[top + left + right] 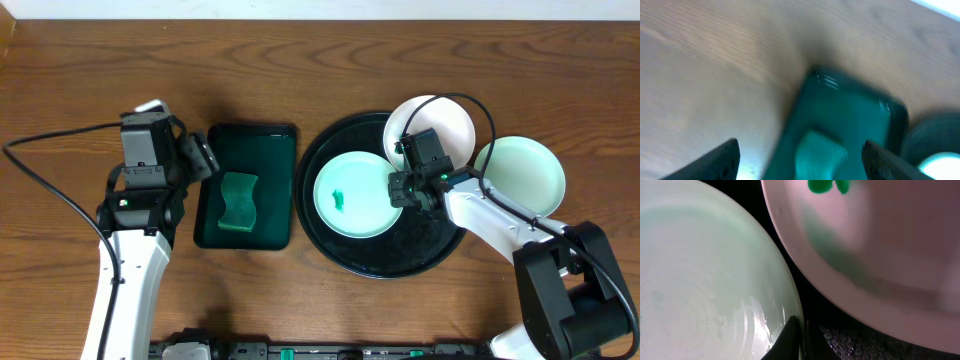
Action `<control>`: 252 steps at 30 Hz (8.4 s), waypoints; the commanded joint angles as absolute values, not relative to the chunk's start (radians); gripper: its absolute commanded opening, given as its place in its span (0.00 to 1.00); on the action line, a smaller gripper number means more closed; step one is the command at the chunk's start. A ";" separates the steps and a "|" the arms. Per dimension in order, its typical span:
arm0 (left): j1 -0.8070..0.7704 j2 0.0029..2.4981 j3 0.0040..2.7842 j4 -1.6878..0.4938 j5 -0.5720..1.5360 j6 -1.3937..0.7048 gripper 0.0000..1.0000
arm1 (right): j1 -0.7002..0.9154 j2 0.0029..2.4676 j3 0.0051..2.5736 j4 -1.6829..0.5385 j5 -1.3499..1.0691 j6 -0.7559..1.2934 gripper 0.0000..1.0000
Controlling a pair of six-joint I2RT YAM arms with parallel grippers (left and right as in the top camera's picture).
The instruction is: Clean dirty plates on tray and stack at the side
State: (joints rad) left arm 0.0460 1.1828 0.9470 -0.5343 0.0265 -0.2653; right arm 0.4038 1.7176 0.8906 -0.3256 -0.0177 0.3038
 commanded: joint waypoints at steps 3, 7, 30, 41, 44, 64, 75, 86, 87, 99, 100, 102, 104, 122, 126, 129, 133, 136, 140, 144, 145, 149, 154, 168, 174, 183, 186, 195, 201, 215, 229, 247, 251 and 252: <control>0.049 1.192 0.958 -0.682 0.255 -0.273 0.78 | 0.393 1.720 0.886 -0.322 -0.005 0.315 0.04; 0.049 1.203 0.936 -0.741 0.262 -0.274 0.78 | 0.393 1.720 0.886 -0.322 -0.005 0.315 0.04; -0.065 1.411 0.952 -0.758 0.134 -0.210 0.43 | 0.393 1.720 0.886 -0.322 -0.009 0.318 0.06; -0.065 1.579 0.952 -0.625 0.119 -0.193 0.43 | 0.393 1.720 0.886 -0.322 -0.009 0.318 0.06; -0.065 1.585 0.952 -0.601 0.119 -0.160 0.43 | 0.393 1.720 0.886 -0.322 -0.009 0.318 0.06; -0.065 1.599 0.873 -0.524 0.119 -0.154 0.39 | 0.393 1.720 0.886 -0.322 -0.009 0.318 0.06; -0.065 1.667 0.855 -0.486 0.126 -0.154 0.35 | 0.393 1.720 0.886 -0.322 -0.009 0.318 0.07; -0.065 1.680 0.855 -0.504 0.148 -0.154 0.37 | 0.393 1.720 0.886 -0.321 -0.010 0.318 0.07; -0.065 1.680 0.855 -0.509 0.148 -0.154 0.40 | 0.393 1.720 0.886 -0.321 -0.013 0.318 0.07; -0.065 1.680 0.855 -0.530 0.148 -0.154 0.39 | 0.393 1.720 0.886 -0.322 -0.012 0.321 0.07; -0.065 1.680 0.854 -0.533 0.148 -0.154 0.39 | 0.393 1.720 0.886 -0.321 -0.012 0.321 0.07; -0.065 1.680 0.852 -0.537 0.148 -0.154 0.39 | 0.393 1.720 0.886 -0.321 -0.012 0.321 0.07; -0.065 1.680 0.844 -0.533 0.148 -0.154 0.39 | 0.393 1.720 0.886 -0.321 -0.012 0.321 0.07; -0.065 1.680 0.813 -0.487 0.148 -0.153 0.08 | 0.393 1.720 0.886 -0.321 -0.012 0.321 0.07; -0.065 1.670 0.820 -0.484 0.149 -0.150 0.07 | 0.393 1.720 0.886 -0.321 -0.012 0.321 0.07; -0.065 1.643 0.837 -0.484 0.149 -0.155 0.07 | 0.393 1.720 0.886 -0.321 -0.012 0.321 0.07; -0.065 1.565 0.869 -0.487 0.149 -0.155 0.07 | 0.393 1.720 0.886 -0.321 -0.016 0.321 0.08; -0.065 1.485 0.899 -0.502 0.149 -0.155 0.07 | 0.393 1.720 0.886 -0.320 -0.028 0.322 0.09; -0.065 1.367 0.934 -0.537 0.149 -0.154 0.07 | 0.393 1.720 0.886 -0.317 -0.028 0.331 0.08; -0.065 1.270 0.939 -0.553 0.149 -0.155 0.07 | 0.393 1.720 0.886 -0.317 -0.028 0.348 0.11; -0.065 1.250 0.939 -0.558 0.149 -0.155 0.07 | 0.393 1.720 0.886 -0.317 -0.028 0.348 0.13; -0.065 1.204 0.939 -0.587 0.149 -0.155 0.07 | 0.393 1.720 0.886 -0.317 -0.028 0.348 0.18; -0.065 1.203 0.937 -0.615 0.149 -0.162 0.07 | 0.393 1.720 0.886 -0.318 -0.028 0.348 0.22; -0.065 1.210 0.936 -0.636 0.149 -0.162 0.07 | 0.389 1.685 0.918 -0.432 -0.027 0.432 0.01; -0.065 1.210 0.935 -0.635 0.149 -0.162 0.08 | 0.390 1.639 0.950 -0.530 -0.027 0.453 0.01; -0.065 1.211 0.935 -0.635 0.149 -0.162 0.07 | 0.391 1.644 0.947 -0.517 -0.010 0.452 0.22; -0.065 1.213 0.935 -0.635 0.149 -0.162 0.07 | 0.392 1.664 0.945 -0.508 0.000 0.451 0.25; -0.065 1.235 0.935 -0.635 0.149 -0.161 0.07 | 0.393 1.723 0.945 -0.471 0.010 0.448 0.11; -0.065 1.248 0.935 -0.635 0.149 -0.161 0.07 | 0.393 1.723 0.945 -0.467 0.010 0.448 0.01; -0.065 1.319 0.935 -0.636 0.149 -0.162 0.07 | 0.394 1.723 0.945 -0.459 -0.035 0.448 0.01; -0.065 1.461 0.935 -0.647 0.158 -0.161 0.07 | 0.394 1.723 0.945 -0.457 -0.035 0.448 0.01; -0.100 1.540 0.936 -0.566 0.189 -0.149 0.07 | 0.394 1.723 0.945 -0.456 -0.035 0.448 0.01; -0.102 1.540 0.954 -0.570 0.164 -0.150 0.07 | 0.394 1.723 0.945 -0.453 -0.035 0.448 0.01; -0.102 1.540 0.970 -0.587 0.164 -0.153 0.07 | 0.394 1.723 0.945 -0.453 -0.035 0.448 0.01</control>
State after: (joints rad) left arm -0.0994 1.5429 0.9131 -0.5720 0.1791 -0.1562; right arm 0.4038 1.7123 0.9329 -0.4583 -0.0303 0.4438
